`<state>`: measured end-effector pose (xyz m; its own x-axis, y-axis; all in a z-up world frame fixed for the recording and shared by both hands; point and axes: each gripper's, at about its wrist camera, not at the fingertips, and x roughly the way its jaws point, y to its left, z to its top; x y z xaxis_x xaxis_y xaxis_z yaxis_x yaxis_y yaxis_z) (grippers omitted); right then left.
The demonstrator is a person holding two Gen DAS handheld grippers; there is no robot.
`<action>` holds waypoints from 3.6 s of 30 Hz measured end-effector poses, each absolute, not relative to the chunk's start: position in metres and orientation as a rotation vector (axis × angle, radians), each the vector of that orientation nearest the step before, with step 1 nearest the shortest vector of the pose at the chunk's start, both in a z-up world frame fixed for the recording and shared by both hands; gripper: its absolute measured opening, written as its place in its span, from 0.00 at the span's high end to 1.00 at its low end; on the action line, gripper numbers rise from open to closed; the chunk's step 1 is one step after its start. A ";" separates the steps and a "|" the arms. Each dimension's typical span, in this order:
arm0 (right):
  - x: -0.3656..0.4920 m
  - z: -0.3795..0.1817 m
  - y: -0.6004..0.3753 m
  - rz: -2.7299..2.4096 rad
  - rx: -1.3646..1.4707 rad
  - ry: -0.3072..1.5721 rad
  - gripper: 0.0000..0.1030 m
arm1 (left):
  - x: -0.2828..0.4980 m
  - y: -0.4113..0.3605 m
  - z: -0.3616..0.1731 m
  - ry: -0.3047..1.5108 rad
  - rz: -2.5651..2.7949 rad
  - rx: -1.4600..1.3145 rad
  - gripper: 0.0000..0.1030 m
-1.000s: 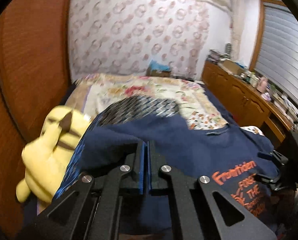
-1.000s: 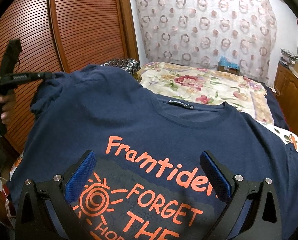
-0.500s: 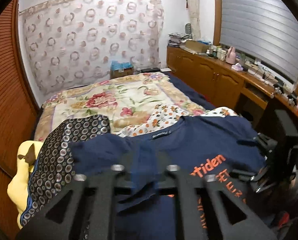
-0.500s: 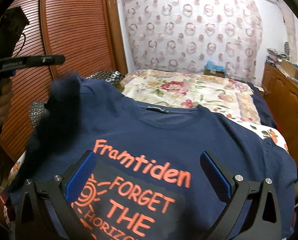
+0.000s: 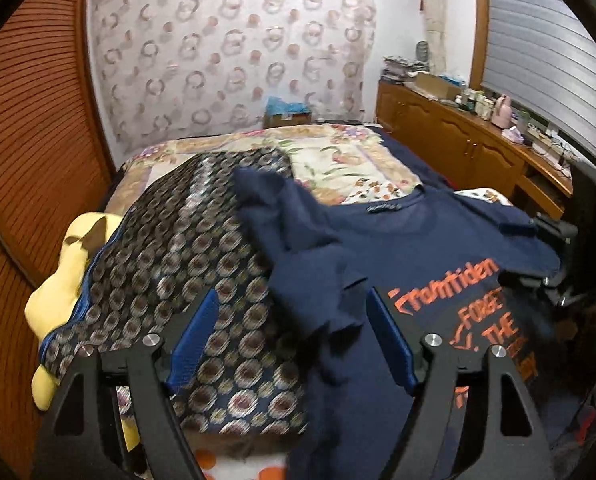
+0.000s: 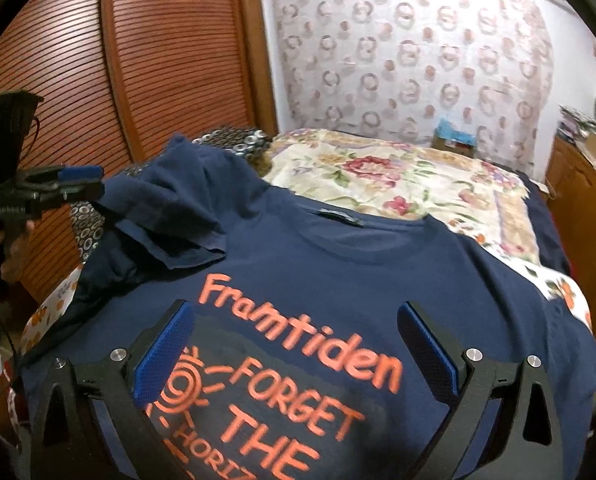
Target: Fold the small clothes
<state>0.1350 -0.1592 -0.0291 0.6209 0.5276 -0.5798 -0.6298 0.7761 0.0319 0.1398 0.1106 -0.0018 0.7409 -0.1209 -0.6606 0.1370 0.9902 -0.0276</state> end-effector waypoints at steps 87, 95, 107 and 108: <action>0.134 -0.091 -0.046 0.796 -0.304 0.632 0.77 | 0.102 0.106 -0.028 0.690 -0.182 -0.088 0.25; 0.158 -0.102 -0.059 0.670 -0.291 0.648 0.57 | 0.149 0.062 -0.029 0.738 -0.280 -0.035 0.25; 0.206 -0.138 -0.054 0.520 -0.274 0.747 0.56 | 0.245 0.007 -0.068 0.958 -0.374 -0.004 0.52; 0.208 -0.140 -0.052 0.521 -0.275 0.755 0.55 | 0.248 0.007 -0.071 0.968 -0.376 -0.005 0.52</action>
